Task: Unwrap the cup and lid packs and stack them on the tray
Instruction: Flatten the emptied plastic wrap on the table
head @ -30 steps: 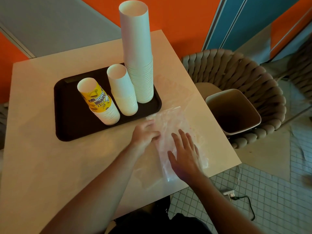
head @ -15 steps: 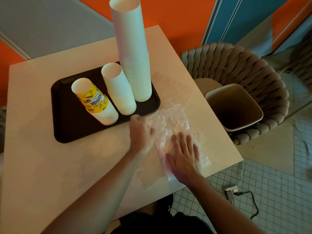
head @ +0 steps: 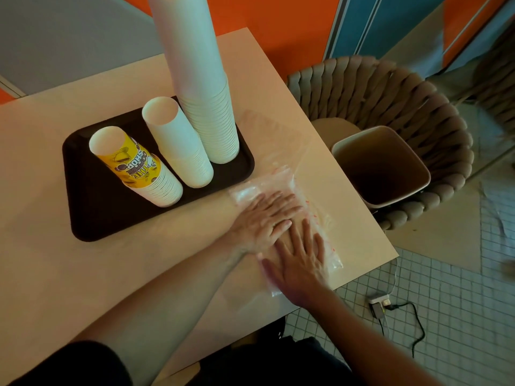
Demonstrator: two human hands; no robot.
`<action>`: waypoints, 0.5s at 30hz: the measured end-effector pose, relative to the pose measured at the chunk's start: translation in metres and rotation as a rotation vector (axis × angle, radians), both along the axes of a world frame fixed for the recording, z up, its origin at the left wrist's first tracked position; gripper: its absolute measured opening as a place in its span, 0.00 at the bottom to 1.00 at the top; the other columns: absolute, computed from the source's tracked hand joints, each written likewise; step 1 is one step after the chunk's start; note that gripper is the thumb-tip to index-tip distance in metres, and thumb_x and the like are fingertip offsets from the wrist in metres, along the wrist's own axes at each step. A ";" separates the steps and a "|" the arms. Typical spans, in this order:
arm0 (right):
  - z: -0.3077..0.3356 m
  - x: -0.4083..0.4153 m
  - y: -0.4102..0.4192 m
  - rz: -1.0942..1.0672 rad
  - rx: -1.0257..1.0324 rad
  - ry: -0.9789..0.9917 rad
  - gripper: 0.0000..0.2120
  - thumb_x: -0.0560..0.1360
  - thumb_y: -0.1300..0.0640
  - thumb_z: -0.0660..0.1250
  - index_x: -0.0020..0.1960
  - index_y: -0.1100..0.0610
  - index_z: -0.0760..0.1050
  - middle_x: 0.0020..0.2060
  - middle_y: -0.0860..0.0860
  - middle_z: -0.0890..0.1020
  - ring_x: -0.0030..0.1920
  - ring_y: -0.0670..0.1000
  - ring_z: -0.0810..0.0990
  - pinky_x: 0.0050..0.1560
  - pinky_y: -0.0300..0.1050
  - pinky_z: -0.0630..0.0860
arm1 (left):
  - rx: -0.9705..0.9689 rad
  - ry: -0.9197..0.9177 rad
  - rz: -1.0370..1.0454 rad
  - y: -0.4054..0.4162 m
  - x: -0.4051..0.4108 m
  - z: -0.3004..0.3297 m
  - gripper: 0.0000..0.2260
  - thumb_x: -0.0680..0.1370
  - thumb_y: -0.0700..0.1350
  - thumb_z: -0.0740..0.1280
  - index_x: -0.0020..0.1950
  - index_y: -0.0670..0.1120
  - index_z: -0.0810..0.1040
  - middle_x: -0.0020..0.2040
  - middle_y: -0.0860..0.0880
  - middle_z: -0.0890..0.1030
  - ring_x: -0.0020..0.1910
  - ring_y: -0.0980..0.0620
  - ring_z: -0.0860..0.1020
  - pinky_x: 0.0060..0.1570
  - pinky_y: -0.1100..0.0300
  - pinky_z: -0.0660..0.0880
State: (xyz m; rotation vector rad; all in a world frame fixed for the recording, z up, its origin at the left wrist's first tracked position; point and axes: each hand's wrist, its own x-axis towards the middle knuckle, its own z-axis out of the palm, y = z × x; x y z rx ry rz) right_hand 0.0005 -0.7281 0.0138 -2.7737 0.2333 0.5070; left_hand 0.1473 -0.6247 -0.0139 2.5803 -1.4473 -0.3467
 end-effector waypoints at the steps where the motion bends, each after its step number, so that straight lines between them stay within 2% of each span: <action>1: 0.000 -0.002 -0.002 0.018 0.001 0.004 0.35 0.81 0.30 0.43 0.80 0.41 0.32 0.77 0.51 0.26 0.74 0.56 0.19 0.75 0.56 0.25 | 0.022 -0.023 0.007 -0.001 0.004 -0.004 0.24 0.84 0.59 0.42 0.81 0.61 0.49 0.82 0.56 0.51 0.81 0.54 0.47 0.78 0.54 0.40; 5: -0.001 -0.007 -0.007 0.049 -0.013 -0.011 0.35 0.80 0.28 0.44 0.80 0.37 0.33 0.78 0.48 0.27 0.75 0.57 0.20 0.73 0.56 0.22 | 0.048 -0.081 0.022 -0.003 0.017 -0.022 0.23 0.86 0.58 0.46 0.81 0.61 0.47 0.82 0.60 0.44 0.79 0.60 0.40 0.77 0.56 0.36; 9: -0.001 -0.009 -0.008 0.057 -0.013 -0.003 0.35 0.78 0.27 0.42 0.78 0.35 0.31 0.78 0.48 0.28 0.75 0.58 0.21 0.71 0.55 0.21 | 0.109 -0.141 0.049 -0.004 0.027 -0.035 0.24 0.85 0.60 0.44 0.82 0.60 0.49 0.82 0.57 0.50 0.80 0.57 0.43 0.78 0.54 0.37; 11: 0.000 -0.012 -0.009 0.068 -0.017 0.007 0.35 0.77 0.26 0.41 0.78 0.35 0.31 0.78 0.48 0.28 0.74 0.58 0.20 0.71 0.55 0.21 | 0.048 -0.127 0.058 -0.008 0.026 -0.030 0.24 0.85 0.59 0.46 0.81 0.60 0.48 0.82 0.58 0.47 0.80 0.59 0.43 0.78 0.55 0.39; 15: 0.001 -0.015 -0.010 0.062 0.000 0.011 0.34 0.79 0.26 0.44 0.78 0.33 0.32 0.78 0.48 0.27 0.74 0.60 0.20 0.73 0.59 0.25 | -0.024 -0.166 0.050 -0.011 0.028 -0.021 0.24 0.85 0.57 0.48 0.82 0.58 0.50 0.82 0.56 0.50 0.81 0.55 0.48 0.78 0.52 0.45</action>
